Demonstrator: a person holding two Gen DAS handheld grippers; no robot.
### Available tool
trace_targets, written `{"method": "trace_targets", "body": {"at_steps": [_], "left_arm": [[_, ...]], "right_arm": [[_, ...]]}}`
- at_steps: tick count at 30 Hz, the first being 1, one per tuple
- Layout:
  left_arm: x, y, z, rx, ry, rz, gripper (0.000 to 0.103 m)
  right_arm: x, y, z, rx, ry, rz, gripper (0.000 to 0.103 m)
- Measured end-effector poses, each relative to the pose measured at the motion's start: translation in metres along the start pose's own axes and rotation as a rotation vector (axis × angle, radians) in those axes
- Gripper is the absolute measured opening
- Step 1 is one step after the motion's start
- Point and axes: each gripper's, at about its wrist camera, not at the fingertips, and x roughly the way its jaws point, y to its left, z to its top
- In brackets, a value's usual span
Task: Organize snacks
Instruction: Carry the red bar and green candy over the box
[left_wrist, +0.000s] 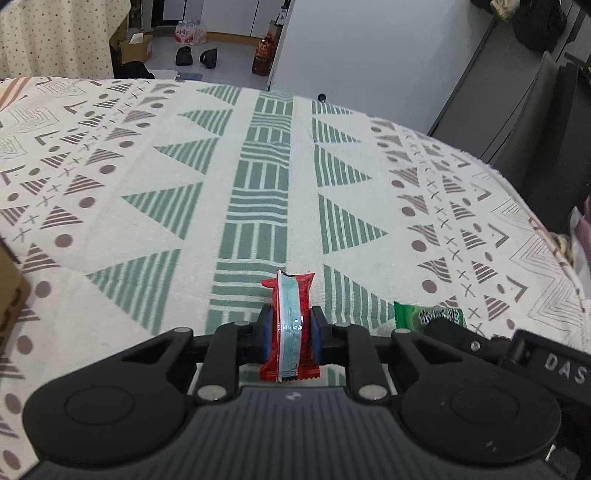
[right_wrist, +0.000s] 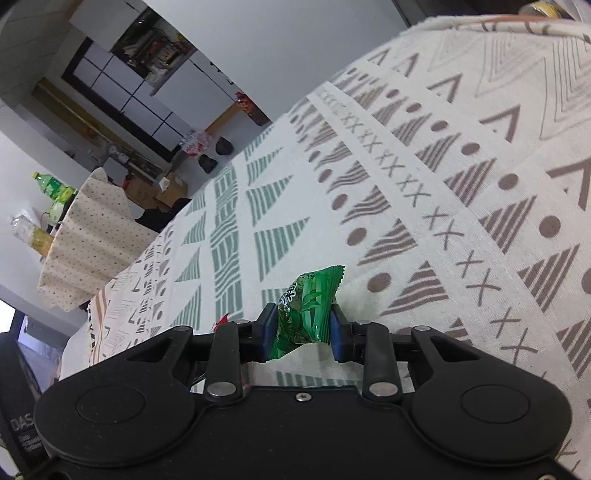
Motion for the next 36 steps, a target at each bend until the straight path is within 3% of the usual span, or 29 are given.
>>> {"method": "trace_targets", "body": {"at_steps": [11,36], "left_arm": [[-0.056,0.034,0.005,-0.034,-0.068,0.008,0.019],[-0.194,0.144,0.012,-0.106,-0.187,-0.004,0.019]], "right_arm": [[-0.022,0.038,-0.002,-0.043,-0.055,0.047,0.029],[-0.071,0.173,-0.045,-0.350,-0.164,0.103,0.029]]}}
